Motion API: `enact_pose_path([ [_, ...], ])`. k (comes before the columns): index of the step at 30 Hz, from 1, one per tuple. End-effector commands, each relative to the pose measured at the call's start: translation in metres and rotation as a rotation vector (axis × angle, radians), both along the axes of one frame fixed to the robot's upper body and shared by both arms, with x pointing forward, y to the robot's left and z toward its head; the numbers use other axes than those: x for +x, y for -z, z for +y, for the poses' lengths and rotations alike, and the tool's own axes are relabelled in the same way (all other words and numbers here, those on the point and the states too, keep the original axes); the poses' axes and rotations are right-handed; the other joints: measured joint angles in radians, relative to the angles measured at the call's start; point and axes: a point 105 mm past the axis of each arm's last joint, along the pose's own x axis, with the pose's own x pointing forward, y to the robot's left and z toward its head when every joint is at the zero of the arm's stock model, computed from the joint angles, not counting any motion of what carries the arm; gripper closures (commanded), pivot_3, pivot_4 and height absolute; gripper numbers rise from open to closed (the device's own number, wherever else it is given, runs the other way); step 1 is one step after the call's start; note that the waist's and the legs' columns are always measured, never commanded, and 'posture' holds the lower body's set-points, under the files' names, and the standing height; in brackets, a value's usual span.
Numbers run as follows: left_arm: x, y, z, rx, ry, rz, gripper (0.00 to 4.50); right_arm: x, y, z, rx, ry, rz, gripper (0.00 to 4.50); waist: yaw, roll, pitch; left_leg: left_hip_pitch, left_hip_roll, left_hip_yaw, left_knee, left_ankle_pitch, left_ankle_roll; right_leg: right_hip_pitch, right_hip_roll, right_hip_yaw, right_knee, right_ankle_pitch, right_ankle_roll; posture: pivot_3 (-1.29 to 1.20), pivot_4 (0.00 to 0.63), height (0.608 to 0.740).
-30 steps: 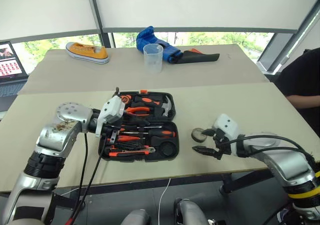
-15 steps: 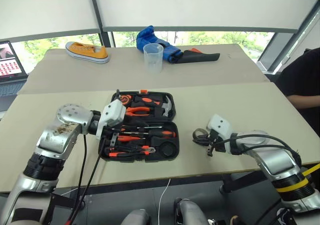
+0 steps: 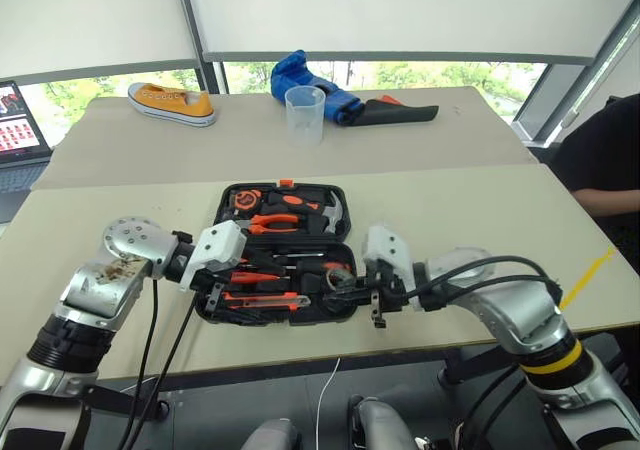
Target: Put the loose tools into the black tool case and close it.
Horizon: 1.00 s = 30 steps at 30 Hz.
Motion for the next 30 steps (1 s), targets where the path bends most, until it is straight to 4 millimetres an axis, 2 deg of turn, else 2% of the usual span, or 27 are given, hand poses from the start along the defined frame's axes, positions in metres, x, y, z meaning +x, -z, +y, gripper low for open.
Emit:
enact_pose_path([
  [1, -0.001, -0.012, 0.0, -0.008, -0.005, -0.05, 0.0, -0.001, -0.004, 0.006, 0.007, -0.036, -0.026, 4.43, -0.002, 0.0, 0.0, 0.0, 0.0, 0.0, 0.0, 0.0, 0.0, 0.0, 0.0, 0.0, 0.0, 0.0, 0.0, 0.0, 0.15, 0.724],
  [3, -0.001, -0.012, -0.001, -0.009, -0.009, -0.052, 0.0, -0.002, -0.001, 0.006, 0.005, -0.04, -0.009, 3.7, -0.002, 0.0, 0.0, 0.0, 0.0, 0.0, 0.0, 0.0, 0.0, 0.0, 0.0, 0.0, -0.001, 0.0, 0.0, 0.0, 0.15, 0.724],
  [4, -0.001, -0.012, -0.002, -0.01, -0.01, -0.052, 0.0, -0.002, 0.0, 0.007, 0.01, -0.036, 0.002, 3.61, -0.002, 0.0, 0.0, 0.0, 0.0, 0.0, 0.0, 0.0, 0.0, 0.0, 0.0, 0.0, -0.001, 0.0, 0.0, 0.0, 0.15, 0.724],
  [5, 0.0, -0.013, -0.002, -0.01, -0.012, -0.053, 0.0, -0.002, 0.0, 0.007, 0.014, -0.036, 0.007, 3.32, -0.002, 0.0, 0.0, 0.0, 0.0, 0.0, 0.0, 0.0, 0.0, 0.0, 0.0, 0.0, -0.001, 0.0, 0.0, 0.0, 0.15, 0.724],
  [9, 0.0, -0.013, -0.004, -0.013, -0.018, -0.054, 0.0, -0.002, -0.003, 0.008, 0.026, -0.045, 0.002, 1.87, -0.003, 0.0, 0.0, 0.0, 0.0, 0.0, 0.0, 0.0, 0.0, 0.0, 0.0, 0.001, 0.0, 0.0, 0.0, 0.0, 0.15, 0.724],
  [12, 0.003, -0.013, -0.004, -0.012, -0.039, -0.054, 0.0, 0.0, -0.018, 0.002, 0.059, -0.033, -0.011, 0.87, -0.003, 0.0, 0.0, 0.0, 0.0, 0.0, 0.0, 0.0, 0.0, 0.0, 0.0, 0.001, 0.0, 0.0, 0.0, 0.0, 0.15, 0.724],
  [13, 0.007, -0.012, 0.0, -0.014, -0.079, -0.056, 0.0, 0.003, -0.026, -0.006, 0.069, -0.009, -0.024, 0.59, -0.003, 0.0, 0.0, 0.0, 0.0, 0.0, 0.0, 0.0, 0.0, 0.0, 0.0, 0.0, 0.0, 0.0, 0.0, 0.0, 0.15, 0.724],
  [17, 0.021, -0.016, 0.027, -0.053, -0.272, -0.061, 0.0, 0.018, -0.042, -0.037, 0.09, 0.117, -0.072, 0.59, -0.001, 0.0, 0.0, 0.0, 0.0, 0.0, 0.0, 0.0, 0.0, 0.0, 0.0, 0.0, -0.001, 0.0, 0.0, 0.0, 0.15, 0.724],
  [18, 0.024, -0.018, 0.039, -0.064, -0.335, -0.071, 0.0, 0.022, -0.044, -0.046, 0.095, 0.154, -0.081, 0.86, -0.002, 0.0, 0.0, 0.0, 0.0, 0.0, 0.0, 0.0, 0.0, -0.001, 0.0, 0.0, -0.001, 0.0, 0.0, 0.0, 0.15, 0.724],
  [21, 0.032, -0.019, 0.076, -0.068, -0.506, -0.102, 0.77, 0.031, -0.045, -0.065, 0.098, 0.236, -0.104, 1.77, -0.01, 0.0, 0.0, 0.0, 0.0, 0.001, -0.002, 0.0, -0.001, -0.002, 0.001, 0.0, 0.0, 0.0, 0.0, 0.0, 0.15, 0.724],
  [23, 0.035, -0.016, 0.101, -0.045, -0.606, -0.112, 1.46, 0.037, -0.04, -0.076, 0.076, 0.275, -0.121, 2.35, -0.012, 0.0, 0.0, 0.0, 0.001, 0.001, -0.002, 0.0, -0.001, -0.003, 0.001, 0.0, 0.0, -0.001, -0.001, 0.0, 0.15, 0.724],
  [24, 0.034, -0.012, 0.112, -0.023, -0.644, -0.115, 1.96, 0.039, -0.036, -0.08, 0.066, 0.291, -0.129, 2.77, -0.012, 0.0, 0.0, 0.0, 0.001, 0.002, -0.002, 0.0, -0.001, -0.004, 0.001, 0.0, 0.001, -0.001, -0.001, 0.0, 0.15, 0.724],
  [29, 0.032, 0.011, 0.142, 0.094, -0.725, -0.118, 3.8, 0.048, -0.014, -0.088, -0.033, 0.297, -0.207, 4.48, -0.01, 0.001, 0.0, 0.0, 0.0, 0.003, -0.002, 0.0, -0.001, -0.004, 0.0, 0.0, 0.001, -0.001, -0.001, 0.0, 0.15, 0.724],
  [30, 0.032, 0.016, 0.145, 0.117, -0.725, -0.121, 4.11, 0.05, -0.01, -0.087, -0.042, 0.294, -0.221, 4.5, -0.009, 0.001, 0.0, 0.0, 0.0, 0.003, -0.002, 0.0, -0.001, -0.004, 0.0, 0.0, 0.001, -0.001, -0.001, 0.0, 0.15, 0.724],
])
